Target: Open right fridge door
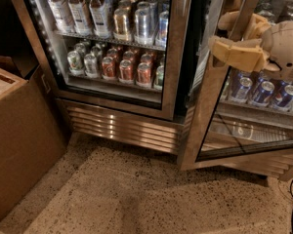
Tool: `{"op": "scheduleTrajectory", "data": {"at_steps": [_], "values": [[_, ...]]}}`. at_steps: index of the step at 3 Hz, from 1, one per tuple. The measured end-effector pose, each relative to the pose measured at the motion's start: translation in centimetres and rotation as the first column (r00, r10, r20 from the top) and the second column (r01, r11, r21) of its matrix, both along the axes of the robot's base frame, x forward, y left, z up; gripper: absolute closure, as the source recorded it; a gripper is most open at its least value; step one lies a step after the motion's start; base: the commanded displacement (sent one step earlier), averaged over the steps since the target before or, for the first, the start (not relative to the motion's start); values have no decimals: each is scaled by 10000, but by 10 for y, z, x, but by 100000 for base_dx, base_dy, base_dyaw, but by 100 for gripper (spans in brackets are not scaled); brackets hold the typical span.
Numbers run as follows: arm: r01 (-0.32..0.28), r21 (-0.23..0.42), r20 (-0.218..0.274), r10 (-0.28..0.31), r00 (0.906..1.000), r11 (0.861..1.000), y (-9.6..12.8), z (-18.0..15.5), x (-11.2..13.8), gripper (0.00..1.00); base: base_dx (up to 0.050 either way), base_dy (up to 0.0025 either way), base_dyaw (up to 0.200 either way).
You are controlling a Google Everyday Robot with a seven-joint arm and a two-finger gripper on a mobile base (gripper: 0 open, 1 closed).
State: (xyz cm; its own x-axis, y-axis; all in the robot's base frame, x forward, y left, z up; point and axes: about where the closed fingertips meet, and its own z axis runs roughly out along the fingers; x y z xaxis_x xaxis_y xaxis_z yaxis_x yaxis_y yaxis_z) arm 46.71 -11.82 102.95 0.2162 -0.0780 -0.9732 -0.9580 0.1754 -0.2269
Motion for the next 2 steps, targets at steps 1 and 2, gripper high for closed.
{"op": "scheduleTrajectory", "data": {"at_steps": [1, 2], "values": [[-1, 0, 0, 1, 10000, 10000, 0, 0, 0, 58, 0, 0, 0], [0, 0, 0, 0, 10000, 10000, 0, 0, 0, 35, 0, 0, 0]]}}
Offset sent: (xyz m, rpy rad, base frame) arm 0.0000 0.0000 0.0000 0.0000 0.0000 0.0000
